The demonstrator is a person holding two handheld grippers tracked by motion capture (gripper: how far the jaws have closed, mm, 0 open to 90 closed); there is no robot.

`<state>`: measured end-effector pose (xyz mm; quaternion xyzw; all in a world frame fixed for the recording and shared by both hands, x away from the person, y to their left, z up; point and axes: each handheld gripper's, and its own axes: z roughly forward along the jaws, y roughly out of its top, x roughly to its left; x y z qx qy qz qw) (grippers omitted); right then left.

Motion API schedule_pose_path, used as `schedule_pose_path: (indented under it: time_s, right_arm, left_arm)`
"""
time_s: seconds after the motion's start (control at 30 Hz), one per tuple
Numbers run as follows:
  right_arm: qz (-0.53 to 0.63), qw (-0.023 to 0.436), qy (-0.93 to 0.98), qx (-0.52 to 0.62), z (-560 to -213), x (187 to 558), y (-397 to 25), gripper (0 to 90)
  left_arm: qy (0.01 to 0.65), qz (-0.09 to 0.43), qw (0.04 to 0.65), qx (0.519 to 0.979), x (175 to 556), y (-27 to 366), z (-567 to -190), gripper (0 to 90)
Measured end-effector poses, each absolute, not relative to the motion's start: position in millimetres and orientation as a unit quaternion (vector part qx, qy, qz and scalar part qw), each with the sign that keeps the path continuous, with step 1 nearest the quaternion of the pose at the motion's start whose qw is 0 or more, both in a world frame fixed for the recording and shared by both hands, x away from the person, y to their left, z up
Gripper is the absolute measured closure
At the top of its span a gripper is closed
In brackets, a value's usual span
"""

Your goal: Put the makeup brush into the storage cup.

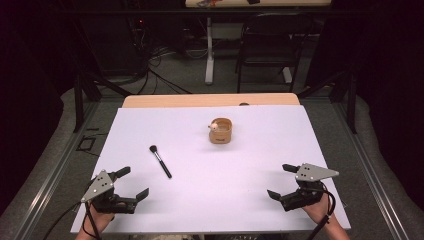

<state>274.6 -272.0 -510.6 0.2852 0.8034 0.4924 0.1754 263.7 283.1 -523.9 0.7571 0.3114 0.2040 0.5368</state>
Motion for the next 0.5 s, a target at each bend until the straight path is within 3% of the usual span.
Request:
schedule_pose_path:
  time_s: [0.5]
  right_arm:
    - [0.489, 0.176, 0.806, 0.285, -510.6, 274.2, -270.8, 0.0]
  left_arm:
    - [0.325, 0.209, 0.521, 0.761, 263.5, 276.6, -522.7, 0.3]
